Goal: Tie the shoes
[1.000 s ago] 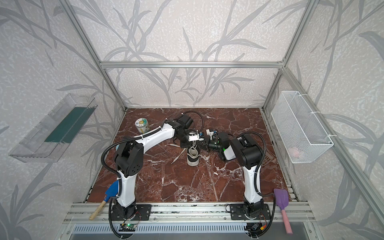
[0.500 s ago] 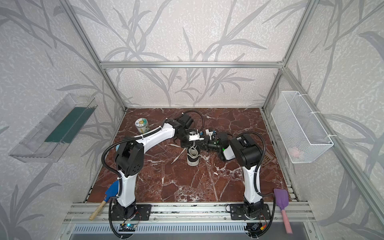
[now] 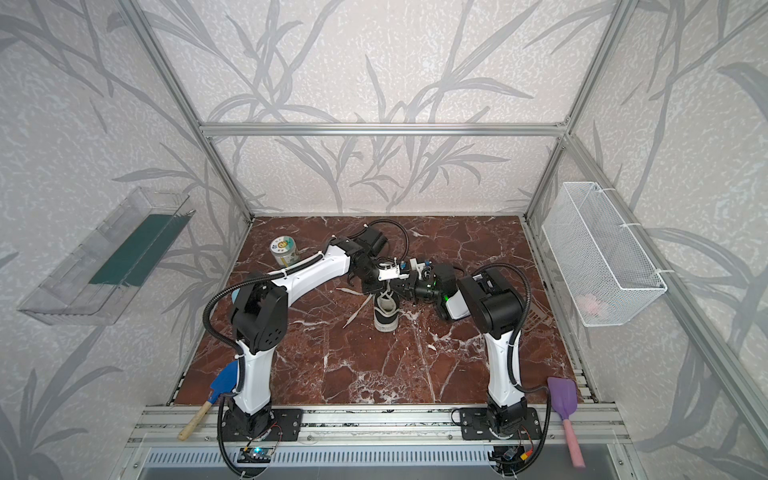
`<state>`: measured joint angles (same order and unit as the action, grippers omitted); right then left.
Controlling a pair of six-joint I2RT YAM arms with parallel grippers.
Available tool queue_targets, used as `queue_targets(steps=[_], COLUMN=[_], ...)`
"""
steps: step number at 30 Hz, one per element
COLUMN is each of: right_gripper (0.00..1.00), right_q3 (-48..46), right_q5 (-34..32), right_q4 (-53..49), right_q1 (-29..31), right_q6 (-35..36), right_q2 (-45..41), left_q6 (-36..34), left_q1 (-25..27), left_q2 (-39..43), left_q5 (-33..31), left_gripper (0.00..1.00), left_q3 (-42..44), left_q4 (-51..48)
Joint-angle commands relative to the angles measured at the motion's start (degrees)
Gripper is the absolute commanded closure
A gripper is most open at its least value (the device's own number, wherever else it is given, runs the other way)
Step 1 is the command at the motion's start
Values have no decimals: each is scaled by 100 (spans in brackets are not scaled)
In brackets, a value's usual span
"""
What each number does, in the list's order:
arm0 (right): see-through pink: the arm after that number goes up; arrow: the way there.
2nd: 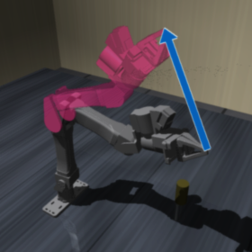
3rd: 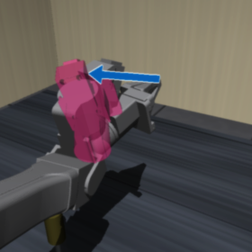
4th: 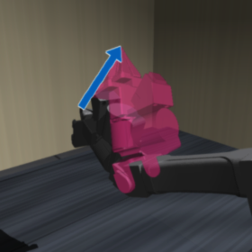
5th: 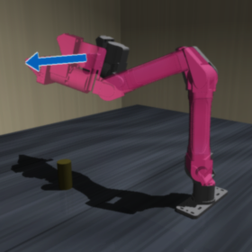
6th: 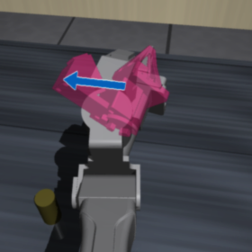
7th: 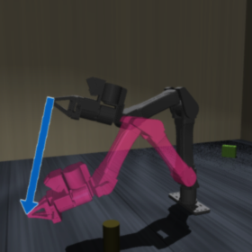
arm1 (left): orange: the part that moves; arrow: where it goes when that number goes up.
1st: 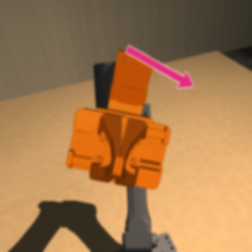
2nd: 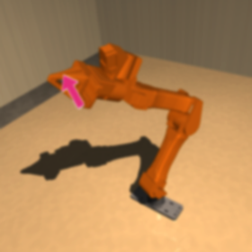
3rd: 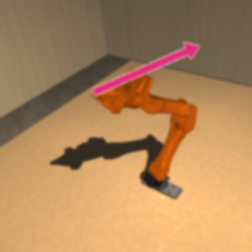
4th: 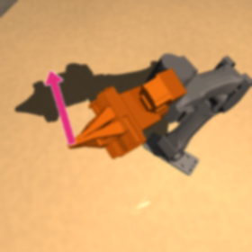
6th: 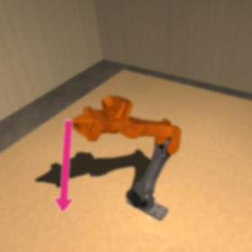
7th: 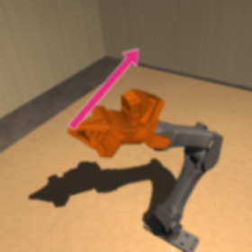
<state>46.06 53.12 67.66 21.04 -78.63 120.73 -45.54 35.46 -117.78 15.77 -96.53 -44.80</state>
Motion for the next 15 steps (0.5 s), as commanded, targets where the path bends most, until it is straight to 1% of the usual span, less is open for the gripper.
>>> queue_targets(steps=[1, 3, 5, 15], right_gripper=[94, 100, 100, 100], right_q3=[54, 47, 43, 34], right_q5=[118, 98, 92, -10], right_q4=[27, 54, 47, -313], right_q1=[32, 32, 30, 32], right_q6=[109, 124, 168, 651], right_q2=[21, 21, 8, -222], left_q6=[9, 19, 34, 55], left_q1=[31, 31, 17, -208], left_q2=[-84, -65, -23, 456], left_q5=[120, 77, 14, 114], left_gripper=[100, 100, 100, 71], left_q3=[-181, -160, -126, 98], left_q4=[-108, -125, -117, -144])
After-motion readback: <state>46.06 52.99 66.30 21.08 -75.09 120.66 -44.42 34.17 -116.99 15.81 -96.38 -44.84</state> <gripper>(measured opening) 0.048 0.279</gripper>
